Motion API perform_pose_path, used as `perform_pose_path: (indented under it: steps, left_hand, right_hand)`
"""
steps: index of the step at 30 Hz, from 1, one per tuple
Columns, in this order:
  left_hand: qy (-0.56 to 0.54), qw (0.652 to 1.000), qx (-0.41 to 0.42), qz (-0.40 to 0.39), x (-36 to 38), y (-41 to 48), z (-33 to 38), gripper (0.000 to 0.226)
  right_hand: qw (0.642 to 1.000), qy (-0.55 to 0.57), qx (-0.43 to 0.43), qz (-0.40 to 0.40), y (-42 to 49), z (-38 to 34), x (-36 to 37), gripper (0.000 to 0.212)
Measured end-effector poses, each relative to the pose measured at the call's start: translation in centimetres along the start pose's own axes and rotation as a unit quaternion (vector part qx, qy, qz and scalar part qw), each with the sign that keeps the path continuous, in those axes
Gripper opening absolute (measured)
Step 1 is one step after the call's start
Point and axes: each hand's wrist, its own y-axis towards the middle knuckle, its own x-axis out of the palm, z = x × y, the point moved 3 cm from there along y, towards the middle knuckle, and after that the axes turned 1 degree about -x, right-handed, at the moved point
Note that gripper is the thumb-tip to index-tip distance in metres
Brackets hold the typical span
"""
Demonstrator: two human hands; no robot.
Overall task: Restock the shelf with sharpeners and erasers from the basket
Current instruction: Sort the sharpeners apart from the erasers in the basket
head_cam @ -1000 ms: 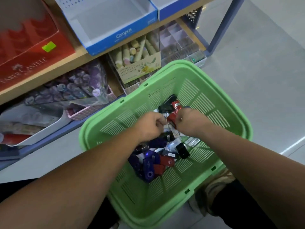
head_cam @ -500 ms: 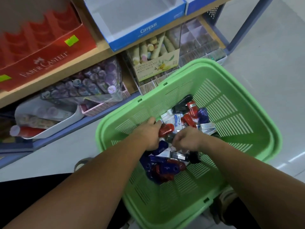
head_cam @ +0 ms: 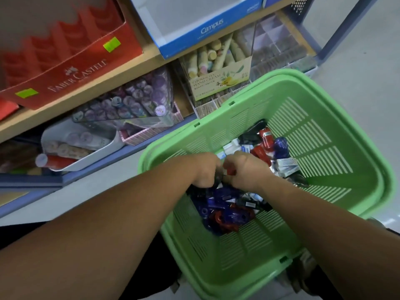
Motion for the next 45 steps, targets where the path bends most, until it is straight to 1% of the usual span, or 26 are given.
perform_pose_path:
  steps: [2, 3, 5, 6, 8, 10, 11, 13, 14, 16, 18, 19, 22, 24, 26, 28, 29, 30, 31, 33, 34, 36, 38, 41, 42, 45]
  left_hand:
    - [0.043, 0.999, -0.001, 0.002, -1.3, -1.7, -0.6, 0.05]
    - [0.045, 0.999, -0.003, 0.012, -1.8, -2.7, -1.1, 0.052]
    - [0.037, 0.999, 0.009, 0.038, -2.4, -4.5, -1.8, 0.055]
    - [0.034, 0.998, 0.017, 0.047, -2.4, -5.2, -2.0, 0.055]
    - [0.046, 0.996, 0.027, 0.066, -2.2, -6.4, -2.3, 0.053]
    - [0.084, 0.992, 0.039, 0.087, -1.6, -7.6, -2.5, 0.047]
    - [0.111, 0.988, 0.046, 0.093, -1.3, -8.2, -2.5, 0.044]
    - [0.162, 0.98, 0.046, 0.105, -0.5, -9.2, -2.8, 0.04]
    - [0.173, 0.977, 0.042, 0.115, -0.3, -9.3, -2.9, 0.04]
    - [0.155, 0.976, 0.044, 0.149, -0.3, -9.1, -3.2, 0.043]
    - [0.095, 0.977, 0.044, 0.185, -0.7, -8.5, -3.8, 0.047]
    - [0.063, 0.978, 0.039, 0.195, -0.9, -8.1, -4.1, 0.049]
    - [0.021, 0.981, 0.027, 0.189, -1.4, -7.2, -4.3, 0.051]
    - [0.031, 0.987, 0.007, 0.159, -1.2, -7.1, -3.7, 0.057]
    - [0.052, 0.991, -0.026, 0.124, -0.6, -6.7, -3.2, 0.055]
    - [0.063, 0.992, -0.049, 0.098, 0.2, -5.6, -2.4, 0.049]
    - [0.056, 0.993, -0.055, 0.093, 0.5, -4.9, -2.1, 0.048]
    - [0.041, 0.993, -0.068, 0.088, 0.8, -3.9, -1.9, 0.045]
    - [0.036, 0.992, -0.084, 0.09, 1.0, -3.1, -1.6, 0.04]
    - [0.084, 0.984, -0.118, 0.108, 0.8, -1.9, -0.1, 0.028]
    - [0.121, 0.978, -0.118, 0.125, 0.5, -1.4, 0.9, 0.021]
    - [0.18, 0.968, -0.087, 0.151, 0.9, -0.2, 2.5, 0.012]
    - [0.203, 0.967, -0.078, 0.134, 2.1, 1.0, 2.3, 0.012]
    - [0.156, 0.979, -0.117, 0.062, 3.9, 2.0, -1.2, 0.027]
    - [0.137, 0.982, -0.123, 0.048, 4.2, 2.3, -2.1, 0.03]
    - [0.077, 0.988, -0.126, 0.05, 4.5, 3.2, -2.7, 0.027]
  right_hand:
    - [0.991, 0.118, -0.002, -0.061, 0.2, -0.8, 0.7, 0.018]
    - [0.984, 0.164, 0.005, -0.071, 0.4, -1.1, 0.8, 0.018]
    - [0.978, 0.202, 0.009, -0.058, 0.7, -1.7, 1.1, 0.023]
    - [0.98, 0.192, 0.0, -0.048, 0.8, -2.2, 1.3, 0.024]
    - [0.994, 0.091, -0.054, -0.024, 1.2, -3.4, 1.8, 0.028]
    - [0.99, -0.054, -0.129, -0.025, 1.1, -4.6, 2.9, 0.046]
    - [0.982, -0.097, -0.155, -0.037, 1.1, -5.0, 3.7, 0.058]
    - [0.977, -0.116, -0.161, -0.073, 1.1, -5.3, 5.0, 0.079]
    - [0.977, -0.127, -0.154, -0.081, 1.2, -5.1, 5.5, 0.083]
    - [0.97, -0.177, -0.148, -0.07, 1.5, -4.7, 5.5, 0.076]
    - [0.961, -0.223, -0.15, -0.066, 1.2, -4.4, 4.8, 0.064]
    - [0.962, -0.222, -0.146, -0.066, 1.0, -4.1, 4.4, 0.058]
    - [0.98, -0.17, -0.1, -0.023, 0.9, -2.5, 2.5, 0.047]
    - [0.994, -0.089, -0.056, 0.015, 0.9, -1.3, 1.3, 0.043]
    - [0.999, 0.01, -0.036, 0.04, 1.1, -0.6, 0.4, 0.04]
    - [0.99, 0.132, -0.008, 0.051, 1.2, 0.2, -0.2, 0.037]
    - [0.976, 0.213, 0.019, 0.044, 1.1, 0.7, -0.4, 0.036]
    - [0.963, 0.265, 0.041, 0.038, 0.9, 1.3, -0.6, 0.033]
    - [0.957, 0.28, 0.055, 0.044, 0.8, 2.0, -0.6, 0.028]
    - [0.972, 0.211, 0.08, 0.066, 0.7, 3.6, -0.7, 0.02]
    - [0.979, 0.169, 0.094, 0.069, 0.5, 4.2, -0.7, 0.02]
    - [0.987, 0.115, 0.103, 0.042, 0.3, 4.6, -0.6, 0.028]
    - [0.995, 0.058, 0.084, 0.002, 0.2, 4.1, -0.5, 0.037]
    - [0.998, -0.014, 0.025, -0.051, 0.0, 3.0, 0.1, 0.056]
    - [0.997, -0.033, 0.011, -0.068, -0.1, 2.8, 0.4, 0.058]
    - [0.994, -0.042, 0.001, -0.099, 0.0, 2.8, 1.2, 0.041]
